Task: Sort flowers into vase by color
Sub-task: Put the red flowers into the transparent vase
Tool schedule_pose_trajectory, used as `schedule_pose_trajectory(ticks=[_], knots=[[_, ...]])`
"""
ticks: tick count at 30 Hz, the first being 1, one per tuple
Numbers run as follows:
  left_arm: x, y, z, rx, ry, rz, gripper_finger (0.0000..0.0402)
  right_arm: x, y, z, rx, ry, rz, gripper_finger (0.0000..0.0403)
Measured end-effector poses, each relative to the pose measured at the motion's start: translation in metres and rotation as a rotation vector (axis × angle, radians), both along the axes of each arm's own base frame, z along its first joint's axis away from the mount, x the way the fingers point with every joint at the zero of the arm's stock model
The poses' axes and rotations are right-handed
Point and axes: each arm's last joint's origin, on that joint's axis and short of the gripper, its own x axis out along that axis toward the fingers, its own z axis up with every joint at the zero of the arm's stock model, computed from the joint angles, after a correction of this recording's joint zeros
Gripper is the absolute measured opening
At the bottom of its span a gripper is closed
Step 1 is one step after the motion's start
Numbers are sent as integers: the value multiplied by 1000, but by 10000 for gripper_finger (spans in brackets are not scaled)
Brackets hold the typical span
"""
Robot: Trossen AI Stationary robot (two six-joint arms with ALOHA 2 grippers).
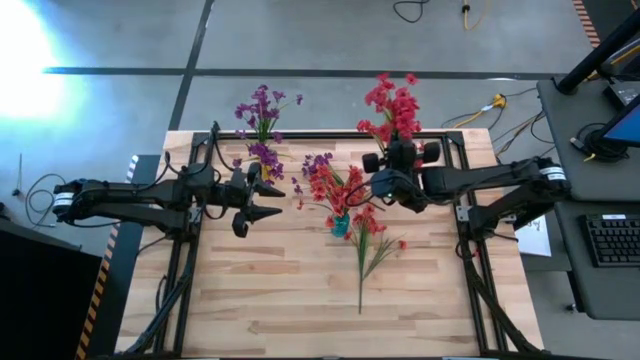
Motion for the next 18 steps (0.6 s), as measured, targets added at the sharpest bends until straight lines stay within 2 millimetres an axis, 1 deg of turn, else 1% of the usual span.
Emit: schedule_pose_trajectory(ticks=[9, 18], knots=[[0, 0, 0, 0, 0, 0, 197, 6, -1, -8, -2, 30, -7, 29], [0, 0, 0, 0, 1, 0, 197, 6, -2, -8, -1, 20, -11, 29]])
